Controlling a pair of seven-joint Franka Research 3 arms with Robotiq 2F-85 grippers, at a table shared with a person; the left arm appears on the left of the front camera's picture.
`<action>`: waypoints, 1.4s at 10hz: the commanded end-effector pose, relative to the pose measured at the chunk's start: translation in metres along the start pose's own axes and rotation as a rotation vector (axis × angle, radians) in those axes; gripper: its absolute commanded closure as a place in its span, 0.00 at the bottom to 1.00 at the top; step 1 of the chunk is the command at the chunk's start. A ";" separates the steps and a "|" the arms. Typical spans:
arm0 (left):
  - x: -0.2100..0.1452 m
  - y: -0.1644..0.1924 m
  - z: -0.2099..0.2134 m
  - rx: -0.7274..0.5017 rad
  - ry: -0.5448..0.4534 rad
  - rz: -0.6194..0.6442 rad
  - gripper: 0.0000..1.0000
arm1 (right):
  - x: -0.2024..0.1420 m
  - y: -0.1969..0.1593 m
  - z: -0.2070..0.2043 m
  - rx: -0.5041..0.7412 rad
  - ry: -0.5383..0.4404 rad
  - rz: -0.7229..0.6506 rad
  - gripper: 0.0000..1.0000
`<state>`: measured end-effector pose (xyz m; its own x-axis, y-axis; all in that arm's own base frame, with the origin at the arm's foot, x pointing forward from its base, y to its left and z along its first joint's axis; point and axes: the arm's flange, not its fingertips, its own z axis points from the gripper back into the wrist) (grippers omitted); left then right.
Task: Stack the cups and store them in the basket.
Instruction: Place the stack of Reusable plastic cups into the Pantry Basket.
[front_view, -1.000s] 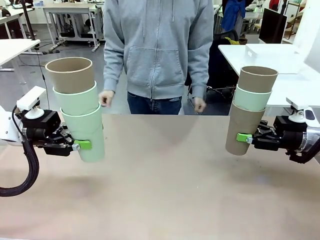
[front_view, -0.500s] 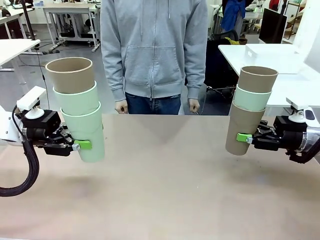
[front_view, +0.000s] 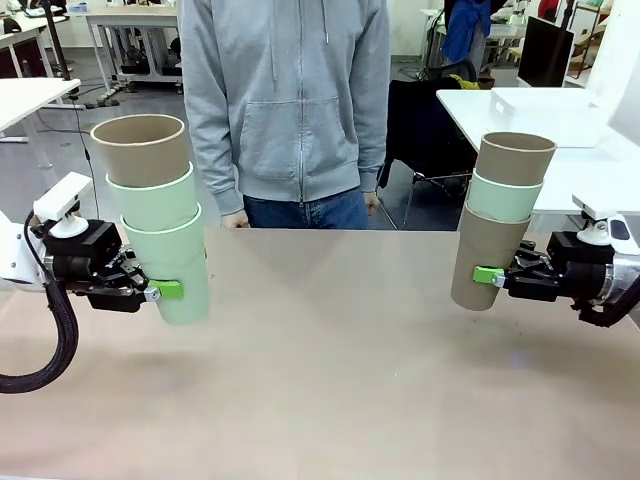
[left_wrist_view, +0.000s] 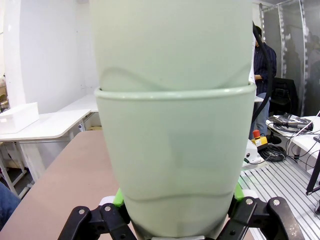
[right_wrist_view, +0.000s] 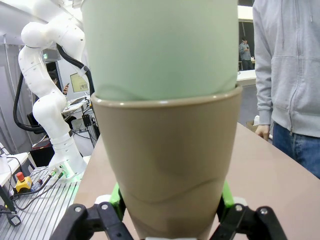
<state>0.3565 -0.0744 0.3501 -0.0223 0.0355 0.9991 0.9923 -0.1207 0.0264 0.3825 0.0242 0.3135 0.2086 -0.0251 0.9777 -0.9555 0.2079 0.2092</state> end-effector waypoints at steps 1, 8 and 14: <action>0.002 0.000 0.001 0.001 -0.008 -0.007 0.16 | 0.005 0.001 0.000 -0.001 -0.008 0.011 0.15; 0.002 0.000 0.001 0.001 -0.008 -0.007 0.16 | 0.005 0.001 0.000 -0.001 -0.008 0.011 0.15; 0.002 0.000 0.001 0.001 -0.008 -0.007 0.16 | 0.005 0.001 0.000 -0.001 -0.008 0.011 0.15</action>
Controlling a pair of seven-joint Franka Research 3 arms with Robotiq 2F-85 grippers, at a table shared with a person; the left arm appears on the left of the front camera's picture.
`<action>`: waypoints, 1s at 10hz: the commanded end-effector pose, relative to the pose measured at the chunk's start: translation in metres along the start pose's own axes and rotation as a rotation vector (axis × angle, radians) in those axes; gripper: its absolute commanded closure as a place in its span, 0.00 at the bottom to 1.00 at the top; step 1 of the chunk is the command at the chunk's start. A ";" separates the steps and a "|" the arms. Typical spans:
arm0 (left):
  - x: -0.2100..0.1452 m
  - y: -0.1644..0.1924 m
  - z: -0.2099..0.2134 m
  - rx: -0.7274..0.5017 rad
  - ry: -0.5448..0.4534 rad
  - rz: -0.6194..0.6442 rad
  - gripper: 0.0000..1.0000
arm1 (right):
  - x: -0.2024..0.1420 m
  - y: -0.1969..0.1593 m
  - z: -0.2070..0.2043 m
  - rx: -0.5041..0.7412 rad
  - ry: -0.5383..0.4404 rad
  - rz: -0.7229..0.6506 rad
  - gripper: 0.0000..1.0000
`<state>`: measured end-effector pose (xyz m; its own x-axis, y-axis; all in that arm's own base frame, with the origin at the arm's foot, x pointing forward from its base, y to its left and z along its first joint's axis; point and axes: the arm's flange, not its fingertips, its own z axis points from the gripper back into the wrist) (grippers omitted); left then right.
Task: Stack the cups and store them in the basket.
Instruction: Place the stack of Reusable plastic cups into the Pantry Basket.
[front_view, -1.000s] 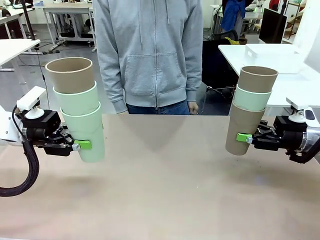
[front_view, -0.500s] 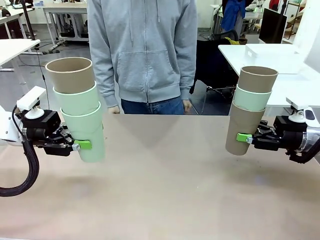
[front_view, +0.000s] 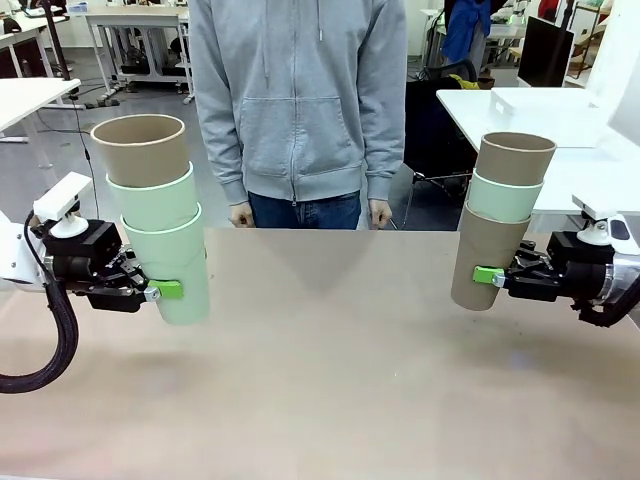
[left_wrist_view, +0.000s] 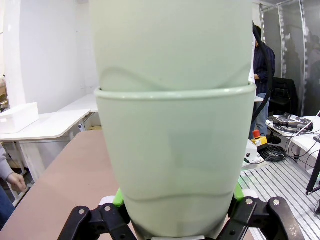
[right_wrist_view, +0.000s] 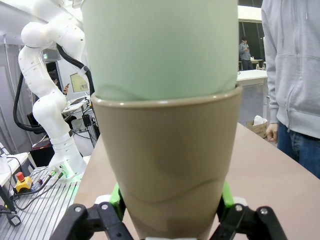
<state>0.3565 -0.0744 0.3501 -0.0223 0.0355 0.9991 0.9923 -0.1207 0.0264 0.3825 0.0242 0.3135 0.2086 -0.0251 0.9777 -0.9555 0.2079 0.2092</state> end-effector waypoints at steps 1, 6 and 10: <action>0.002 0.000 0.001 0.001 -0.008 -0.007 0.16 | 0.005 0.001 0.000 -0.001 -0.008 0.011 0.15; 0.002 0.000 0.001 0.001 -0.008 -0.007 0.16 | 0.005 0.001 0.000 -0.001 -0.008 0.011 0.15; 0.002 0.000 0.001 0.001 -0.008 -0.007 0.16 | 0.005 0.001 0.000 -0.001 -0.008 0.011 0.15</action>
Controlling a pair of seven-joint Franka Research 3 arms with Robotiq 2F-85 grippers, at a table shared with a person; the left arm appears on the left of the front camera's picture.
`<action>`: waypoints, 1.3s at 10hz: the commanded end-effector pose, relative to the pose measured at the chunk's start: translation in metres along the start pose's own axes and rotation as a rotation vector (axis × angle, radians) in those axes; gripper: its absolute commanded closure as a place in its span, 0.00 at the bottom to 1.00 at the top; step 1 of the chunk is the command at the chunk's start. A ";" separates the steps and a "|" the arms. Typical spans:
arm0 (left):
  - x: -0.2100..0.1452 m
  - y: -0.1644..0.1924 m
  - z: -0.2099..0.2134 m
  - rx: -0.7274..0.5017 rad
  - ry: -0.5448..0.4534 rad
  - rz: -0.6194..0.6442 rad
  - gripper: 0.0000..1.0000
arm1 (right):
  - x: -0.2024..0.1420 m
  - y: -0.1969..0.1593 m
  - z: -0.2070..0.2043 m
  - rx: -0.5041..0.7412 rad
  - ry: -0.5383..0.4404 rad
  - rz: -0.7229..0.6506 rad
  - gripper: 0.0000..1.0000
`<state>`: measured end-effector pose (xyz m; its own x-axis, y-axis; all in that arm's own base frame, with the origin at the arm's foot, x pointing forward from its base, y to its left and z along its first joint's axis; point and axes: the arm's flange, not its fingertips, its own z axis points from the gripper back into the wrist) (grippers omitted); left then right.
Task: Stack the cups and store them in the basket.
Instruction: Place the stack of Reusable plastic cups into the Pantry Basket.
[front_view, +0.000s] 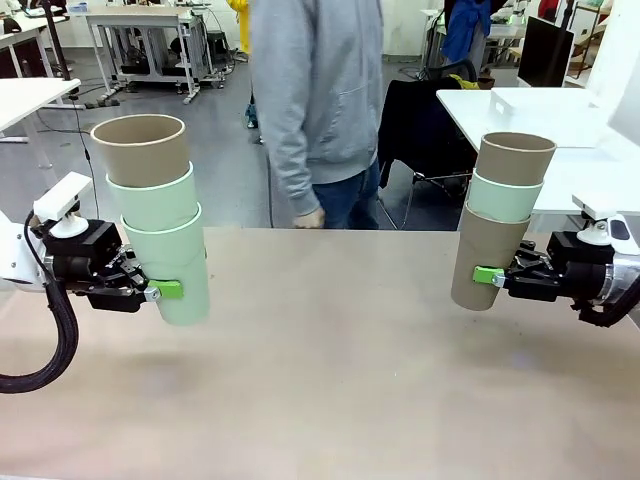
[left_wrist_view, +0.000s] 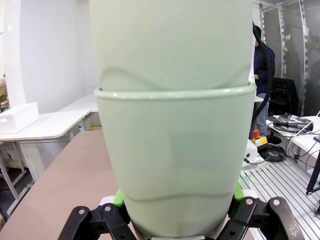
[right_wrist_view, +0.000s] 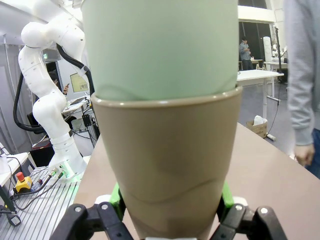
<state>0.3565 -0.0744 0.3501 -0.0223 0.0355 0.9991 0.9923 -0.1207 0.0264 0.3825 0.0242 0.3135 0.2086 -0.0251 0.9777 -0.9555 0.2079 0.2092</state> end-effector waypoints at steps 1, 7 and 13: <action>0.002 0.000 0.001 0.001 -0.008 -0.007 0.16 | 0.005 0.001 0.000 -0.001 -0.008 0.011 0.15; 0.002 0.000 0.001 0.001 -0.008 -0.007 0.16 | 0.005 0.001 0.000 -0.001 -0.008 0.011 0.15; 0.002 0.000 0.001 0.001 -0.008 -0.007 0.16 | 0.005 0.001 0.000 -0.001 -0.008 0.011 0.15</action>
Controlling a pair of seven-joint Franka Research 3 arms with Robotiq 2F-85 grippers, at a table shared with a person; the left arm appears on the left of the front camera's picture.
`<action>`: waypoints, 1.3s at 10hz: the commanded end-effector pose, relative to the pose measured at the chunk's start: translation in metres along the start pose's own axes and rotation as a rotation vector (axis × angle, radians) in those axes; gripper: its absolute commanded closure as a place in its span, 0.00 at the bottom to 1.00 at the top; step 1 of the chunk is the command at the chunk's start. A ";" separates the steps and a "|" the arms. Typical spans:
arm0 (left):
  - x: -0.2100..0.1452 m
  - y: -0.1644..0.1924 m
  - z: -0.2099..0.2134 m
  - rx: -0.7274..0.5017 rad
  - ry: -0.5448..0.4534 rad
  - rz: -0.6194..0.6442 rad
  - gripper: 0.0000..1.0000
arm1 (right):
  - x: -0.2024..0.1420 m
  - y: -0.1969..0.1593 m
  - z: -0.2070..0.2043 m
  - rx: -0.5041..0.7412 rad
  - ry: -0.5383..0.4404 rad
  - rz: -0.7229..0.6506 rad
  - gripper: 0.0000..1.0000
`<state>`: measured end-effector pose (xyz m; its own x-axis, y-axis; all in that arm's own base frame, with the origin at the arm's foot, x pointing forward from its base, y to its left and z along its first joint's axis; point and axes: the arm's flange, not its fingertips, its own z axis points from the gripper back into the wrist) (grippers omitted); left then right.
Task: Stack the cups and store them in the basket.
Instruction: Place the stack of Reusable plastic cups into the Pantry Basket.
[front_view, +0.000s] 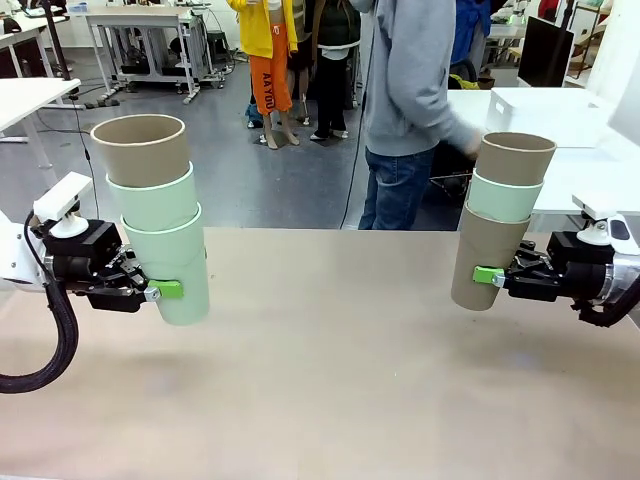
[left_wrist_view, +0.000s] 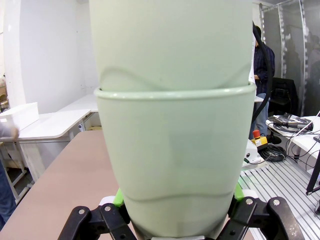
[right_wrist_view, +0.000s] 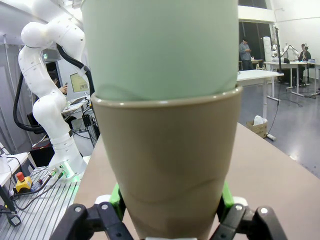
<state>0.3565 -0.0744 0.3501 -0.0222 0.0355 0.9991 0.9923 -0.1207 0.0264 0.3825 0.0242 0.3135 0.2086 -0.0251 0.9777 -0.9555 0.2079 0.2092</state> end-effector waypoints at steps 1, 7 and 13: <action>0.002 0.000 0.001 0.001 -0.008 -0.007 0.16 | 0.005 0.001 0.000 -0.001 -0.008 0.011 0.15; 0.002 0.000 0.001 0.001 -0.008 -0.007 0.16 | 0.005 0.001 0.000 -0.001 -0.008 0.011 0.15; 0.002 0.000 0.001 0.001 -0.008 -0.007 0.16 | 0.005 0.001 0.000 -0.001 -0.008 0.011 0.15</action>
<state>0.3565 -0.0744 0.3501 -0.0223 0.0354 0.9991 0.9923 -0.1207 0.0264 0.3825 0.0242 0.3135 0.2086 -0.0251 0.9777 -0.9555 0.2079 0.2092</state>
